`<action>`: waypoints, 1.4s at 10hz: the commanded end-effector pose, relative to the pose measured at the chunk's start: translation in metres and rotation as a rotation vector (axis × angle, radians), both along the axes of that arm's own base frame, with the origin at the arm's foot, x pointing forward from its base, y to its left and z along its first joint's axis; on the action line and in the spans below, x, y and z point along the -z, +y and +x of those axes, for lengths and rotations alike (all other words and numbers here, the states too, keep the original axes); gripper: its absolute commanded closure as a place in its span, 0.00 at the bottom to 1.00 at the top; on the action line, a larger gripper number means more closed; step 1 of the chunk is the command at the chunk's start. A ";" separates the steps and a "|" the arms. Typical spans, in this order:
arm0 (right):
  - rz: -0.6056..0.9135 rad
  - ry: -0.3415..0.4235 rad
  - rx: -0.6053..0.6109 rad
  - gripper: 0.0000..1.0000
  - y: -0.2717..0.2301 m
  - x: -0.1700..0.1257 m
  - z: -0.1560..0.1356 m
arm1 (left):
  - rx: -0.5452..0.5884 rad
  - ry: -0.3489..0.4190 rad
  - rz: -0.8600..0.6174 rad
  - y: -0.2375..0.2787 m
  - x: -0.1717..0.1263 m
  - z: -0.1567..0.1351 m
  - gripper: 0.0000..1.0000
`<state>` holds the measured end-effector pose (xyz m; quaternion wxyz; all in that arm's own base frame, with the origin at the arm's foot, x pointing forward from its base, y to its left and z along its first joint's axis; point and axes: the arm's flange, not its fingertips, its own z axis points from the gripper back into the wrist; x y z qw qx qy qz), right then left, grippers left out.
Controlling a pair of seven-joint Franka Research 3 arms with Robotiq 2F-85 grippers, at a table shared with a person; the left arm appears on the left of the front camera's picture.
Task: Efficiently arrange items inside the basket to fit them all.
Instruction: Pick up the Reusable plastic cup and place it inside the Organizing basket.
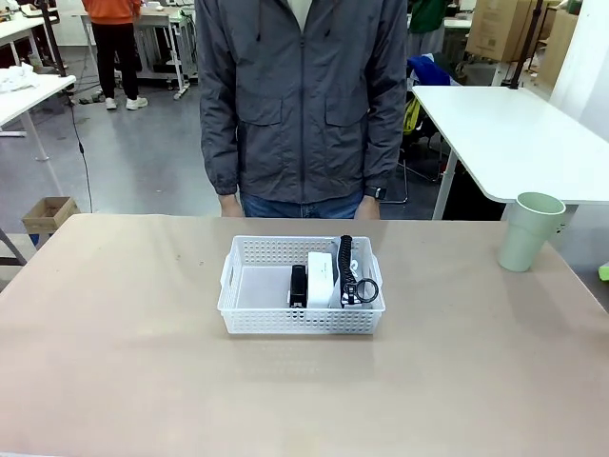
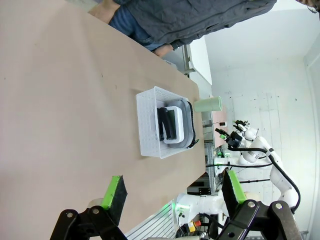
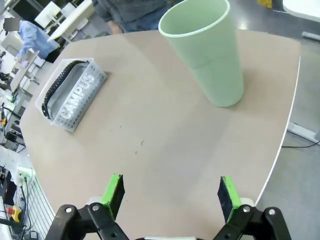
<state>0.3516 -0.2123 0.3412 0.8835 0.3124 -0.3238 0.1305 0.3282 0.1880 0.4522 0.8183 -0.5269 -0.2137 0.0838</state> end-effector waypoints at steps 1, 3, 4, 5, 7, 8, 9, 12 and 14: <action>-0.025 -0.043 -0.069 0.00 -0.006 0.022 0.016 | -0.004 -0.015 -0.019 -0.001 -0.003 0.000 0.00; -0.054 -0.066 -0.160 0.00 -0.009 0.047 0.035 | -0.004 -0.015 -0.019 -0.001 -0.003 0.000 0.00; -0.052 -0.092 -0.194 0.00 -0.009 0.056 0.045 | -0.004 -0.015 -0.019 -0.001 -0.003 0.000 0.00; -0.061 -0.129 -0.219 0.00 -0.008 0.065 0.055 | -0.004 -0.015 -0.019 -0.001 -0.003 0.000 0.00; -0.029 -0.227 -0.224 0.00 -0.007 0.088 0.078 | -0.004 -0.015 -0.019 -0.001 -0.003 0.000 0.00; -0.013 -0.258 -0.239 0.00 -0.005 0.097 0.085 | -0.004 -0.015 -0.019 -0.001 -0.003 0.000 0.00; -0.004 -0.282 -0.241 0.00 -0.004 0.108 0.094 | -0.004 -0.015 -0.019 -0.001 -0.003 0.000 0.00; -0.082 -0.419 -0.229 0.00 0.000 0.131 0.107 | -0.004 -0.015 -0.019 -0.001 -0.003 0.000 0.00; -0.102 -0.492 -0.173 0.00 0.002 0.137 0.112 | -0.004 -0.015 -0.019 -0.001 -0.003 0.000 0.00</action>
